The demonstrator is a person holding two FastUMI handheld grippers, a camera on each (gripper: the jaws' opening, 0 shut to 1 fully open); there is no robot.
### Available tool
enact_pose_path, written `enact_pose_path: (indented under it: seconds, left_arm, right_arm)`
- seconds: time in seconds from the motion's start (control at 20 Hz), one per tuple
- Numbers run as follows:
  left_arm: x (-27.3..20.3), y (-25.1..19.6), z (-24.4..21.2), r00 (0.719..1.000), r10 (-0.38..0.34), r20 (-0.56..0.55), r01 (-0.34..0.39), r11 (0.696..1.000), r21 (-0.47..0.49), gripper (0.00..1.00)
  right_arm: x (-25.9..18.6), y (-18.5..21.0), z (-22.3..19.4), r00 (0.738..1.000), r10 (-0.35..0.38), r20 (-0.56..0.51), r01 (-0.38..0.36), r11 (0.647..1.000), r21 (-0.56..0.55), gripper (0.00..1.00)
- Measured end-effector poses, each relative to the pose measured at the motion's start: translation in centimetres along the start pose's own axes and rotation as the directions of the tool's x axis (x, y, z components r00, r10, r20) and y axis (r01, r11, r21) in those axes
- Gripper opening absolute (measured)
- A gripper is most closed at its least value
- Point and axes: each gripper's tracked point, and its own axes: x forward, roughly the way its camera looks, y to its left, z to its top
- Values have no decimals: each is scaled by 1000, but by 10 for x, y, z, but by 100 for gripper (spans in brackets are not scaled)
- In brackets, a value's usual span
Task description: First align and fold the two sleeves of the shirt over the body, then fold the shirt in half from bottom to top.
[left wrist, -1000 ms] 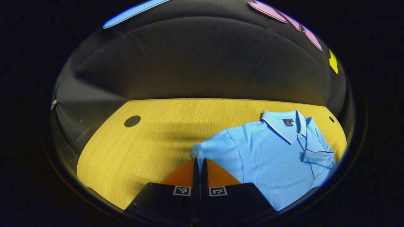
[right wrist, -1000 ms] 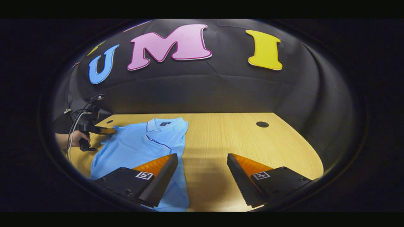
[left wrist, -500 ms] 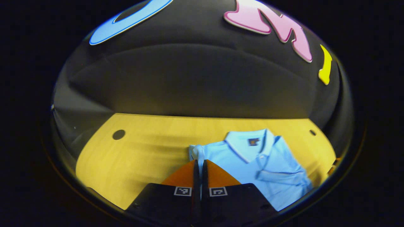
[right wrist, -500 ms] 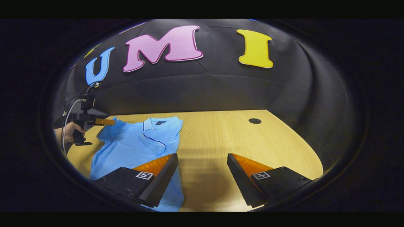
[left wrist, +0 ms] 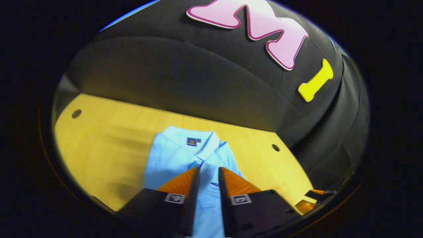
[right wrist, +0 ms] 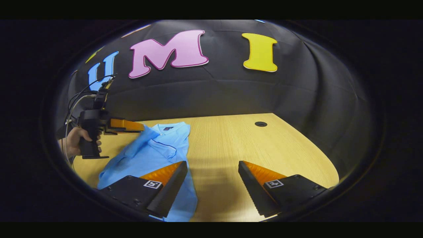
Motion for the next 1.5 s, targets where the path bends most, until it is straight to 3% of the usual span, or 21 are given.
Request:
enact_pose_path:
  seconds: [0.05, 0.1, 0.15, 0.2, 0.3, 0.55, 0.65, 0.85, 1.2, 1.35, 1.4, 1.45, 1.5]
  left_arm:
    - [-6, -1, -3, 1000, -8, 6, 8, 1000, -9, 40]
    - [-14, 1, -8, 1000, -3, 12, 3, 1000, -2, 62]
    - [-25, 6, -13, 1000, 11, 24, -12, 1000, 20, 62]
    - [-42, 12, -16, 998, 36, 44, -38, 998, 54, 80]
    - [-78, 22, -22, 992, 82, 95, -96, 984, 151, 97]
    - [-187, 24, -65, 976, 145, 160, -191, 923, 333, 97]
    - [-222, 24, -97, 976, 175, 133, -210, 920, 331, 97]
    - [-278, 29, -165, 969, 237, 67, -246, 939, 239, 98]
    - [-302, 41, -256, 955, 283, -88, -266, 950, 164, 98]
    - [-306, 36, -280, 949, 293, -119, -267, 943, 198, 98]
    - [-305, 38, -287, 943, 303, -136, -271, 939, 212, 97]
    - [-302, 39, -295, 935, 318, -158, -281, 935, 216, 92]
    - [-301, 43, -301, 925, 342, -165, -301, 925, 232, 98]
  right_arm:
    - [-6, 3, -3, 1000, 2, -3, -2, 1000, 2, 97]
    - [-10, 7, -6, 1000, 5, -5, -5, 1000, 5, 97]
    - [-17, 11, -9, 1000, 9, -7, -9, 1000, 10, 97]
    - [-22, 16, -14, 1000, 13, -10, -13, 1000, 13, 97]
    - [-36, 24, -24, 1000, 18, -21, -18, 1000, 12, 97]
    - [-77, 47, -57, 996, 49, -79, -47, 998, 31, 97]
    - [-95, 55, -74, 993, 59, -104, -55, 998, 43, 97]
    - [-129, 76, -121, 976, 91, -199, -82, 995, 56, 99]
    - [-167, 73, -170, 957, 66, -282, -55, 997, 46, 99]
    - [-173, 73, -177, 957, 53, -285, -44, 998, 36, 99]
    - [-173, 73, -182, 953, 40, -301, -38, 999, 12, 93]
    - [-173, 72, -180, 955, 27, -294, -35, 999, -23, 99]
    - [-174, 73, -185, 950, 7, -311, -26, 998, -58, 99]
